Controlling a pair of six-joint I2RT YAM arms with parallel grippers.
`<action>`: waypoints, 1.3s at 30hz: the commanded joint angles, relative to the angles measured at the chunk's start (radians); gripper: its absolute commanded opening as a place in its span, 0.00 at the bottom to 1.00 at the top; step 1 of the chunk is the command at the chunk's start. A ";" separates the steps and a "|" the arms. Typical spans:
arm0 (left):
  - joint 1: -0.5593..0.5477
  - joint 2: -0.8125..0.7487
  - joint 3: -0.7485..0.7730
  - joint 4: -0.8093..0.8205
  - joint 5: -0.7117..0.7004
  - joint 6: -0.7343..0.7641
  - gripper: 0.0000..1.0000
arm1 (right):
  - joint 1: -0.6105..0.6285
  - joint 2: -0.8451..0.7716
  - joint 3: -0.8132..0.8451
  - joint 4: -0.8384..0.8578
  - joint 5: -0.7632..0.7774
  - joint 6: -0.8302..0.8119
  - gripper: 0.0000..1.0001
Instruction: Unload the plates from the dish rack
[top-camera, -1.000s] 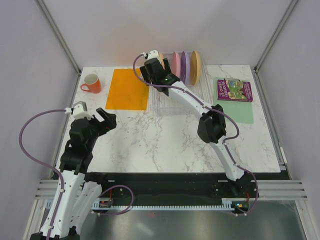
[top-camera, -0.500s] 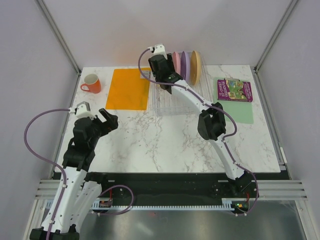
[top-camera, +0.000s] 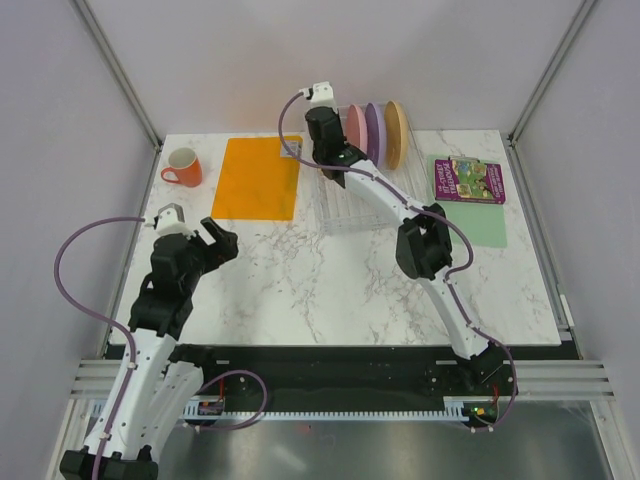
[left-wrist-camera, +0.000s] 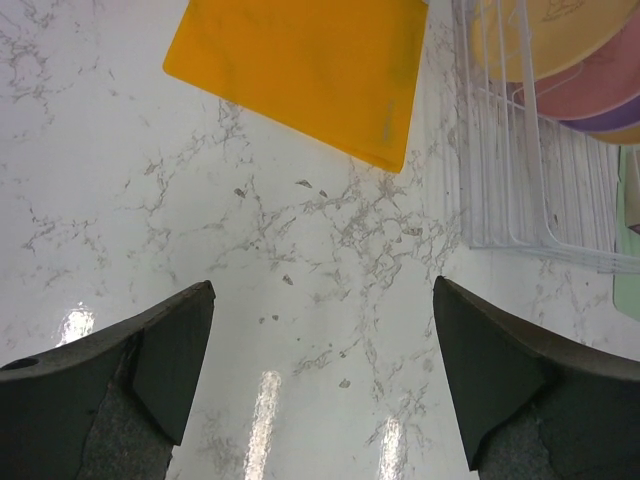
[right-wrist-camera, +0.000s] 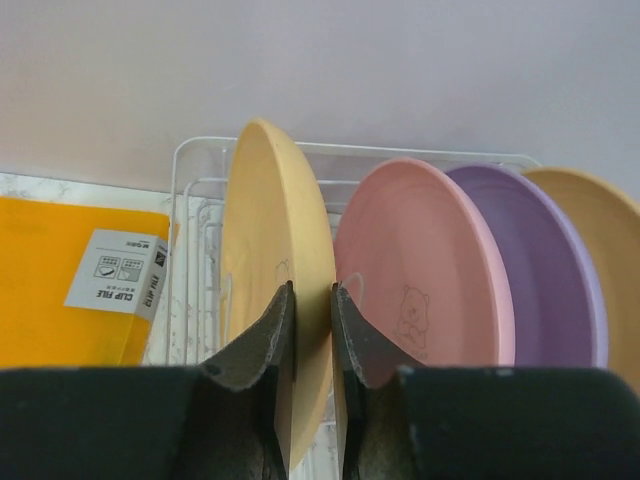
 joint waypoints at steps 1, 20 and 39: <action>0.001 0.004 -0.011 0.041 0.005 -0.037 0.96 | 0.080 -0.043 -0.026 0.234 0.181 -0.257 0.00; 0.001 0.038 0.012 0.046 0.094 -0.066 1.00 | 0.154 -0.443 -0.249 0.209 0.287 -0.240 0.00; 0.001 -0.246 -0.031 0.110 0.237 -0.138 0.95 | 0.192 -1.086 -0.972 -0.224 -0.092 0.256 0.00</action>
